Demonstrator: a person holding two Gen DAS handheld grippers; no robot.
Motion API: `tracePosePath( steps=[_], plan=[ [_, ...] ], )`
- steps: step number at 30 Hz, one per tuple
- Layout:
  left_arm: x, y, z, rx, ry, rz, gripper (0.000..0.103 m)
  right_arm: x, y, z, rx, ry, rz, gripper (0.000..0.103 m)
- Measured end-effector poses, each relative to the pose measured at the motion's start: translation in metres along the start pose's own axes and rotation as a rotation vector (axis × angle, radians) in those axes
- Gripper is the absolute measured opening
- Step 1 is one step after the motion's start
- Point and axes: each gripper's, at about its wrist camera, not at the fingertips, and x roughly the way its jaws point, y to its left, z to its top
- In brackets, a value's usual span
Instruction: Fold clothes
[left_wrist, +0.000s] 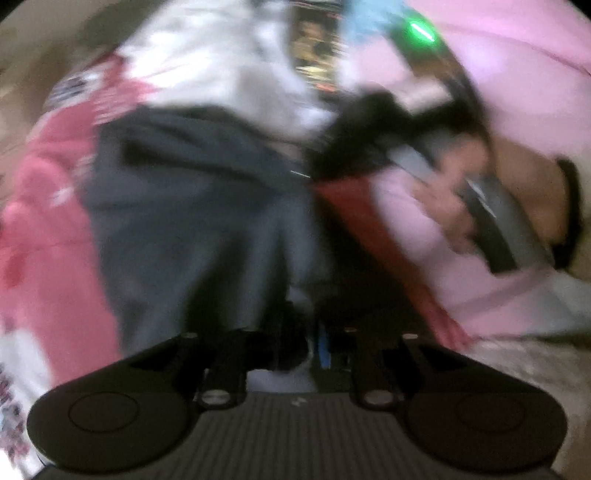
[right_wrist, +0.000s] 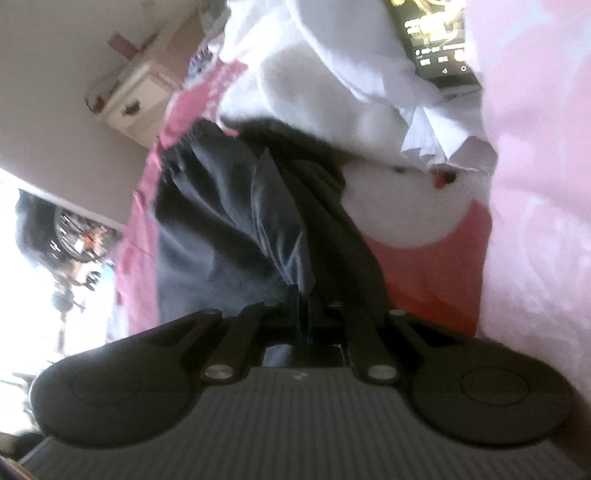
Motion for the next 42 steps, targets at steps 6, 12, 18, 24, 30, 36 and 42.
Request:
tracePosePath(
  steps=[6,12,18,24,30,36,42],
  plan=[
    [-0.021,0.075,0.0,-0.317,-0.071,0.026,0.033,0.009,0.011,-0.004,-0.103,0.056,-0.101,0.018],
    [-0.027,0.128,-0.012,-0.563,-0.122,-0.002,0.049,-0.014,0.013,0.006,-0.052,0.026,-0.043,0.052],
    [0.006,0.154,-0.02,-0.661,-0.097,-0.062,0.054,-0.015,0.006,0.032,0.042,-0.048,0.04,0.067],
    [0.04,0.174,-0.021,-0.763,-0.047,-0.128,0.056,0.017,0.0,0.056,0.059,-0.067,0.013,0.074],
    [0.041,0.168,-0.056,-0.79,0.041,-0.21,0.055,0.047,-0.008,0.061,0.07,0.021,0.017,0.078],
    [0.039,0.155,-0.096,-0.867,0.113,-0.301,0.055,0.044,-0.006,0.039,0.052,0.131,0.033,0.079],
    [0.046,0.131,-0.13,-0.942,0.207,-0.39,0.055,0.035,-0.006,0.002,0.076,0.239,0.051,0.079]
  ],
)
